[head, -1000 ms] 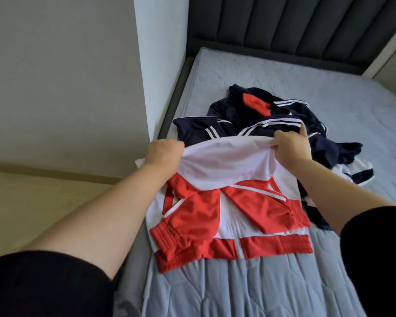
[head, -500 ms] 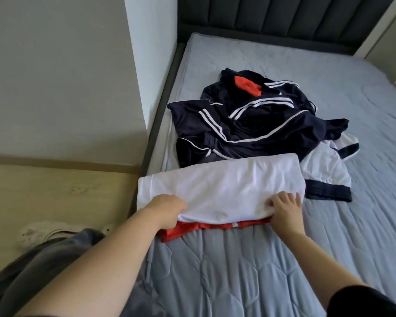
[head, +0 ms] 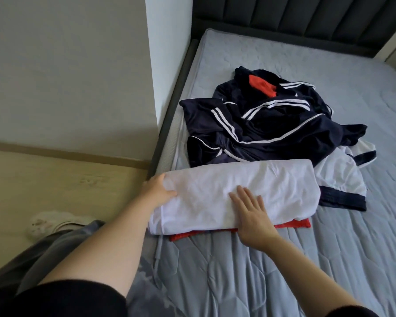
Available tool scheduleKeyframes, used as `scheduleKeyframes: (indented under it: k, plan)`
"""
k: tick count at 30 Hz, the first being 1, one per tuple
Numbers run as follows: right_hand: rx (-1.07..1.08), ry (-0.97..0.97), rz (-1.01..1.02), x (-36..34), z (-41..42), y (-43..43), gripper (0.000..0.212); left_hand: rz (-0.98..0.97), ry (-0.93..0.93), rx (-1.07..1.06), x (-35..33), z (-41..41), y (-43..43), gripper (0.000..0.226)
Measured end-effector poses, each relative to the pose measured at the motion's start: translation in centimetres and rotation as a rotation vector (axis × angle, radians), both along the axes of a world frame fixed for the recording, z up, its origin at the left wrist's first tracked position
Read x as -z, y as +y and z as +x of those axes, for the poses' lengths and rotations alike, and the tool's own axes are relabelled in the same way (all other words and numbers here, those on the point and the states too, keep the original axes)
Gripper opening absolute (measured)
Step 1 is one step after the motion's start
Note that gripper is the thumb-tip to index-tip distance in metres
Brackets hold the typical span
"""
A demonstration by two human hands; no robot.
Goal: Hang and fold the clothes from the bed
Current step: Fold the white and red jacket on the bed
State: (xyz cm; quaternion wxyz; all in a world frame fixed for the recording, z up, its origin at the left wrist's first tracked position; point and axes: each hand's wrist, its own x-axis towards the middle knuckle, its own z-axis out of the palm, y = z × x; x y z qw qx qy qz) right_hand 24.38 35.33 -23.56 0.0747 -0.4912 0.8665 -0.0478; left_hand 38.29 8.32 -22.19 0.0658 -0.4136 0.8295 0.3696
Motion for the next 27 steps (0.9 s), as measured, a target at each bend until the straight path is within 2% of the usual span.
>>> scheduleKeyframes:
  k: [2,3,5,7,9,11,14,16,19,23,25,27]
  plan:
    - [-0.026,0.012,0.151,0.6,0.1,0.1,0.105,-0.203,-0.171,0.151,0.1,0.0,0.4,0.089]
    - [-0.031,0.018,0.198,0.7,0.1,-0.1,0.108,-0.342,-0.195,0.240,-0.2,-0.2,1.0,0.087]
    - [-0.038,0.025,0.232,0.9,-0.3,-0.4,0.112,-0.575,-0.065,0.481,-0.8,-1.0,2.8,0.079]
    - [-0.037,0.052,0.218,1.0,-0.7,-0.6,0.110,-0.633,0.028,0.730,-0.9,-1.4,6.0,0.084]
    - [-0.060,0.114,0.163,0.7,-1.1,-0.1,0.100,-0.611,-0.133,0.878,-0.1,-0.9,9.4,0.102]
    - [-0.117,0.200,0.104,0.3,-1.4,1.0,0.088,-0.686,-0.286,0.896,0.8,-0.2,11.2,0.103]
    - [-0.068,0.294,0.029,0.0,-1.8,2.3,0.080,-0.759,-0.250,0.871,0.2,-0.1,11.0,0.082]
    - [-0.039,0.308,-0.014,-0.3,-1.6,2.1,0.076,-0.738,-0.213,0.860,-0.3,-0.5,10.3,0.076]
    - [-0.049,0.303,-0.073,-0.9,-0.9,1.2,0.070,-0.747,-0.256,0.837,-1.1,-0.8,9.2,0.073]
    - [-0.113,0.226,0.004,-1.7,1.1,-0.6,0.061,-0.729,-0.420,0.772,-2.2,0.1,5.9,0.068]
    - [-0.192,0.148,0.079,-1.6,2.2,-1.1,0.060,-0.633,-0.500,0.758,-2.1,1.0,4.4,0.077]
    - [-0.198,-0.004,0.111,-1.5,2.5,-1.0,0.061,-0.513,-0.458,0.783,-1.7,1.6,4.0,0.090]
